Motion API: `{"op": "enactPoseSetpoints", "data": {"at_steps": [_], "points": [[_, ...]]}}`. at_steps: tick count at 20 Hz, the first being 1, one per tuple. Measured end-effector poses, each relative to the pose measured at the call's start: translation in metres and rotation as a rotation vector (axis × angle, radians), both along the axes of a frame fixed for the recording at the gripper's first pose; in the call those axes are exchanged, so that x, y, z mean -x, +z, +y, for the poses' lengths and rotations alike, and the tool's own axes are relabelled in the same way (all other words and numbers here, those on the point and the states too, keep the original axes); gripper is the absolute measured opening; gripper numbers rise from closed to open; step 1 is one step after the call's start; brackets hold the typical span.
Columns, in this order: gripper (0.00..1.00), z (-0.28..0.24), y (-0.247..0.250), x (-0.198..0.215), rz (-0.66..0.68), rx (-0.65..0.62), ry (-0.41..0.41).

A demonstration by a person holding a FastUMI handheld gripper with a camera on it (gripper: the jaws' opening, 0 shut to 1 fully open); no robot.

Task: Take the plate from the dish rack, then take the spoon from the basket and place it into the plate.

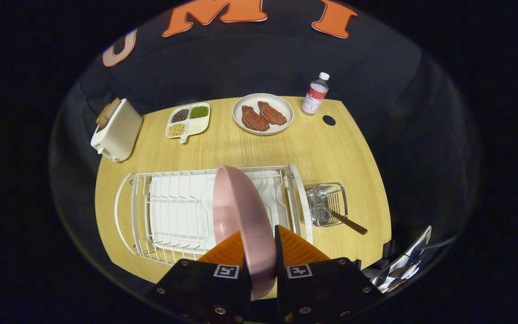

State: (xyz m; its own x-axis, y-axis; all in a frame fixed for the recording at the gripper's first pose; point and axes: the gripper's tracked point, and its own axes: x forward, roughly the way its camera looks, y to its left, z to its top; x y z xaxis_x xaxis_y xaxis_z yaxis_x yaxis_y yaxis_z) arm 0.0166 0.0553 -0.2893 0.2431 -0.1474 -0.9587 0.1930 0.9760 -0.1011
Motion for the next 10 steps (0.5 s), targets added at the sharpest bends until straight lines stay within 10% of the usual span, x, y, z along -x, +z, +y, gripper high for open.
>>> {"op": "enactPoseSetpoints", "data": {"at_steps": [10], "points": [[0.24,-0.013,0.025,0.055,-0.065,-0.21,0.087]]}}
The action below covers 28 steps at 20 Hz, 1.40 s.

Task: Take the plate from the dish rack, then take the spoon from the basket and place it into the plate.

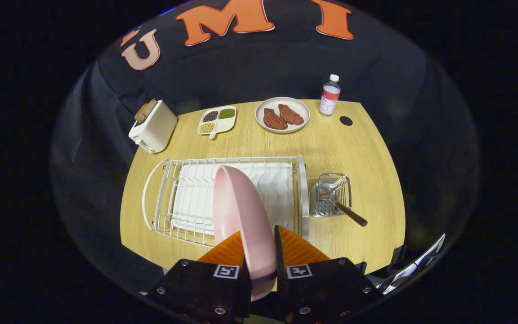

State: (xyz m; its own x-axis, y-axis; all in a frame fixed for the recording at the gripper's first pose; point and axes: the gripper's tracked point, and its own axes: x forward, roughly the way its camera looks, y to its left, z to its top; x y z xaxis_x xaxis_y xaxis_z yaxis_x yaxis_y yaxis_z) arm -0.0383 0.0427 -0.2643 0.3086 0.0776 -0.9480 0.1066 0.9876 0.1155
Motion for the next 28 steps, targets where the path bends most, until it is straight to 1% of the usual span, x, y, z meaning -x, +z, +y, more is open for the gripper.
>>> {"op": "enactPoseSetpoints", "data": {"at_steps": [6,11,14,16,20,24,28], "points": [[0.24,-0.012,-0.008,0.049,0.004,-0.071,0.001],[0.24,-0.011,-0.03,0.092,0.044,-0.142,-0.005],[0.24,-0.006,-0.046,0.11,0.082,-0.222,-0.05],[0.24,-0.009,-0.056,0.118,0.093,-0.225,-0.062],[0.24,-0.013,-0.079,0.135,0.102,-0.194,-0.031],[0.24,0.002,-0.1,0.147,0.132,-0.255,-0.02],[0.24,-0.002,-0.12,0.157,0.158,-0.231,-0.009]]}}
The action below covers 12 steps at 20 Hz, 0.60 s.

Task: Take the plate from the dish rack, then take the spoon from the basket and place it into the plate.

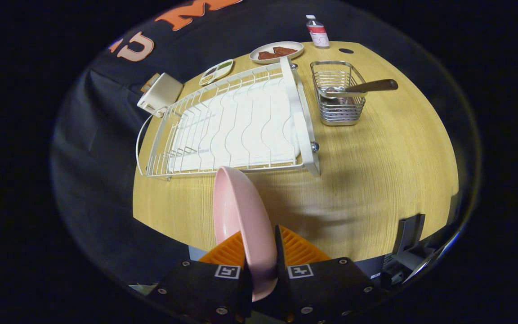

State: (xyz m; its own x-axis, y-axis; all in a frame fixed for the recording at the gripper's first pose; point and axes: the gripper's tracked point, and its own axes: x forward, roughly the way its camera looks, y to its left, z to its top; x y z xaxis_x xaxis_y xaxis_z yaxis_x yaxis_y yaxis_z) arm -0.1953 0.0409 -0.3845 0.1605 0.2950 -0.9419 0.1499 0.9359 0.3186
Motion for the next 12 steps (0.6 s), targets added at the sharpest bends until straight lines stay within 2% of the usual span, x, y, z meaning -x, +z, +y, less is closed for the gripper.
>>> {"op": "enactPoseSetpoints", "data": {"at_steps": [4,7,12], "points": [[0.24,0.0,-0.011,0.004,0.028,-0.043,-0.035],[0.24,0.005,-0.024,0.007,0.063,-0.105,-0.099],[0.32,0.008,-0.041,0.009,0.073,-0.114,-0.119]]}}
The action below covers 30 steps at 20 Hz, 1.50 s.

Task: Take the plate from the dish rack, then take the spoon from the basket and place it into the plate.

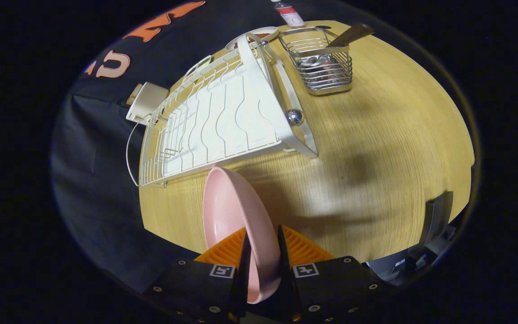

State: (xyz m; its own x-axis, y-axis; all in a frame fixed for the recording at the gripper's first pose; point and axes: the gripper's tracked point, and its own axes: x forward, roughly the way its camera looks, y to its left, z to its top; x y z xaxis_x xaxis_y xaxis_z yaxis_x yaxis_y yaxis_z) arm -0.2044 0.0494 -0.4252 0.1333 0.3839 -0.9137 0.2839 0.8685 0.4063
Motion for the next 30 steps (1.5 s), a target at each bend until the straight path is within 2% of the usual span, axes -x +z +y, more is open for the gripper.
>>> {"op": "enactPoseSetpoints", "data": {"at_steps": [4,8,11,13,17,20,25,30], "points": [[0.4,-0.005,-0.013,-0.009,-0.016,0.039,-0.024],[0.49,-0.04,-0.021,-0.011,-0.048,0.225,0.05],[0.55,-0.043,-0.011,-0.018,-0.073,0.201,0.013],[0.59,-0.056,-0.004,-0.025,-0.107,0.235,-0.007],[0.74,-0.081,0.017,-0.043,-0.212,0.291,-0.049],[0.85,-0.103,0.038,-0.066,-0.343,0.343,-0.097],[0.89,-0.131,0.057,-0.105,-0.528,0.381,-0.182],[0.89,-0.149,0.062,-0.143,-0.684,0.445,-0.19]]}}
